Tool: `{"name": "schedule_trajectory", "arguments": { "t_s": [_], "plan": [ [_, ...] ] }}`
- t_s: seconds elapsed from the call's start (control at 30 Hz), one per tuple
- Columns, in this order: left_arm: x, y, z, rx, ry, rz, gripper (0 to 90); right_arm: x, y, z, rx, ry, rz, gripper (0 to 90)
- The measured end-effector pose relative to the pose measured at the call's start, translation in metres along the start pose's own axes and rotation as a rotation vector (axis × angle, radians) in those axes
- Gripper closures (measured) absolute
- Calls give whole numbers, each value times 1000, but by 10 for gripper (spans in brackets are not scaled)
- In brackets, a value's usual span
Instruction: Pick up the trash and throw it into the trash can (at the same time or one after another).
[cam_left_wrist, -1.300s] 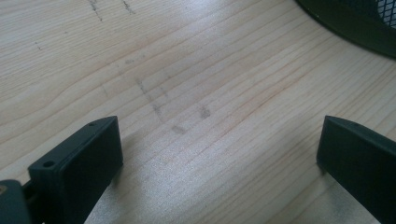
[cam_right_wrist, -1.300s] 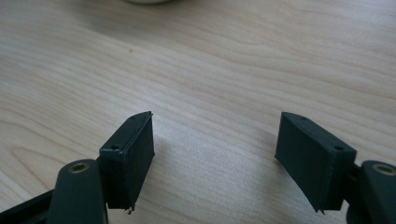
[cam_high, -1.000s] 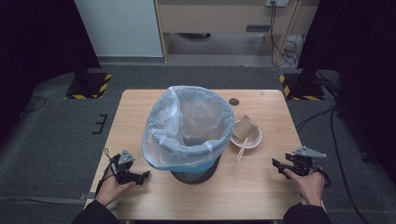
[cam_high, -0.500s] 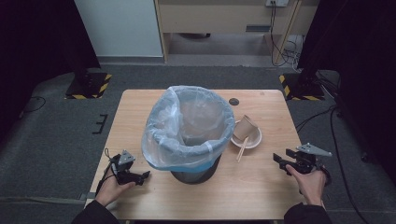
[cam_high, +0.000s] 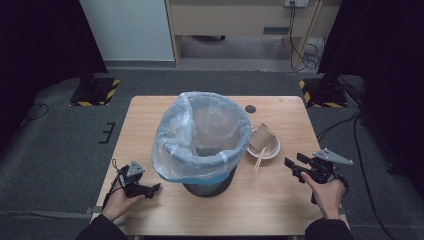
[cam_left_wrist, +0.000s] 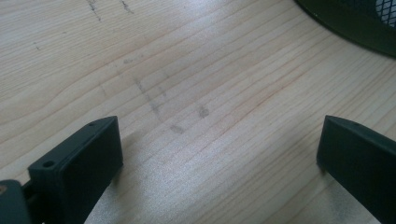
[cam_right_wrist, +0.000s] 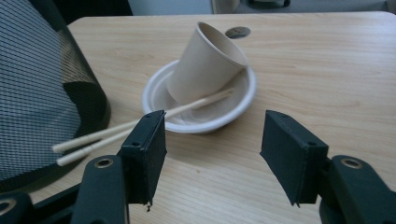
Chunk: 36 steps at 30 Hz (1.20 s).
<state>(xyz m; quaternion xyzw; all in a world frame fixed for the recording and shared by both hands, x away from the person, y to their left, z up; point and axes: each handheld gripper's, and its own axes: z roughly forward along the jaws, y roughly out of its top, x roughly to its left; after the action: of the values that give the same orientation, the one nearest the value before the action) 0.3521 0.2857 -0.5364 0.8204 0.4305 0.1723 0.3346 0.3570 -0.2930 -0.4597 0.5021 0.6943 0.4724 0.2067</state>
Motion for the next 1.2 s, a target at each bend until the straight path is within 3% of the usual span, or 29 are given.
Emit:
{"name": "schedule_trajectory", "arguments": {
  "t_s": [0.5, 0.77, 0.83, 1.2],
  "plan": [
    [0, 0, 0, 1, 1, 0, 0, 23, 19, 2, -43, 41, 4, 432],
    [-1, 0, 0, 1, 1, 0, 0, 40, 23, 17, -36, 64, 15, 427],
    [-1, 1, 0, 1, 0, 0, 0, 43, 23, 21, -48, 77, 36, 426],
    [-1, 1, 1, 1, -1, 3, 0, 53, 29, 33, -60, 63, 21, 417]
  ]
}}
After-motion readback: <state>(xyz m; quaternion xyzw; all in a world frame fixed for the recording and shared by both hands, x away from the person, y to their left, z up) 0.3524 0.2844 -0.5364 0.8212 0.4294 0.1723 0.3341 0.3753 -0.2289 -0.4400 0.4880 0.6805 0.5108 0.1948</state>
